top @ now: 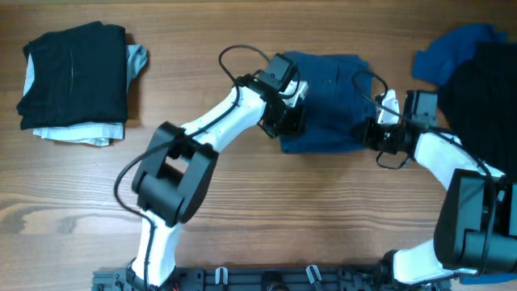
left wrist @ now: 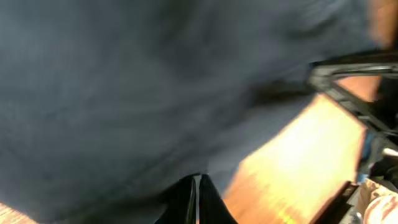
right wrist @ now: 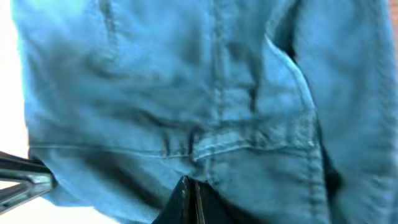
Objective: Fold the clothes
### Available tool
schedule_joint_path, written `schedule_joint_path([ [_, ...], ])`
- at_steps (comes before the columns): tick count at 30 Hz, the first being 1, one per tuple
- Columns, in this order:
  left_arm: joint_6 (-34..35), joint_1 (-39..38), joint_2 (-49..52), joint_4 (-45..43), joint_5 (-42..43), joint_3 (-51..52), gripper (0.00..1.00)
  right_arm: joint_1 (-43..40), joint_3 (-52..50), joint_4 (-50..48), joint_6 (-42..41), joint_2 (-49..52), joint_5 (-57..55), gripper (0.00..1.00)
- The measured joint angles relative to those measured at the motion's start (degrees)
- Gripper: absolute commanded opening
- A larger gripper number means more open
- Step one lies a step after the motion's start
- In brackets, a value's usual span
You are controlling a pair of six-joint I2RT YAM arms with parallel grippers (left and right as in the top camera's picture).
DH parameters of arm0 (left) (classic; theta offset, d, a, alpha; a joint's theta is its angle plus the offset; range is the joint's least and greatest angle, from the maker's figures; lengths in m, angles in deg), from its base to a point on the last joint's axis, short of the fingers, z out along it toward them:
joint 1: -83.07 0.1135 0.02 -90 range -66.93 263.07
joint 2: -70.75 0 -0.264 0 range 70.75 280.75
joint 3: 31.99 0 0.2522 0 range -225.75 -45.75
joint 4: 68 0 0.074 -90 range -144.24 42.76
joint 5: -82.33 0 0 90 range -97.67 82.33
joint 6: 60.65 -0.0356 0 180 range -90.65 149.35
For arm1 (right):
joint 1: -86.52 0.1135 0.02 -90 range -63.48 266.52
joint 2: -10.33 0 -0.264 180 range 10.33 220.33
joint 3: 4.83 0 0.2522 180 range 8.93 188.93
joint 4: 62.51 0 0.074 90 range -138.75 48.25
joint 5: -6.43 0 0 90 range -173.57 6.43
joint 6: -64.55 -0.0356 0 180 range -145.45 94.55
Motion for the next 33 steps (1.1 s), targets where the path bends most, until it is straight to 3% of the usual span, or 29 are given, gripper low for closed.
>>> schedule_joint_path([
  [8, 0.0, 0.0, 4.3, 0.0, 1.4, -0.2, 0.04, 0.5, -2.3, -1.4, -8.9, 0.0, -7.1, 0.04],
  [16, 0.4, -0.1, 2.7, 1.0, 1.1, 0.0, 0.06, 0.6, -1.9, -0.2, -10.8, 0.0, -7.7, 0.04],
  [18, 1.1, -0.1, -1.1, 1.5, -0.7, 0.5, 0.22, 0.6, -1.9, 0.0, -11.0, 0.0, -7.8, 0.04],
  [21, 3.4, -0.1, -9.6, 2.7, -6.4, 0.5, 0.59, 0.6, -1.7, 0.6, -11.0, -0.1, -8.1, 0.04],
  [22, 3.8, -0.1, -11.7, 2.9, -8.2, 0.5, 0.63, 0.6, -1.7, 0.7, -11.0, -0.1, -8.2, 0.04],
  [26, 5.7, -0.1, -13.8, 3.9, -16.0, 0.3, 0.65, 0.6, -1.6, 0.7, -11.0, -0.1, -8.2, 0.04],
  [28, 6.5, -0.1, -11.4, 3.0, -19.0, 0.3, 0.72, 0.6, -1.6, 0.7, -10.9, -0.1, -8.2, 0.04],
  [33, 7.4, -0.1, -2.6, -5.1, -22.1, 0.3, 0.75, 0.6, -1.6, 0.8, -10.9, -0.1, -8.3, 0.04],
])
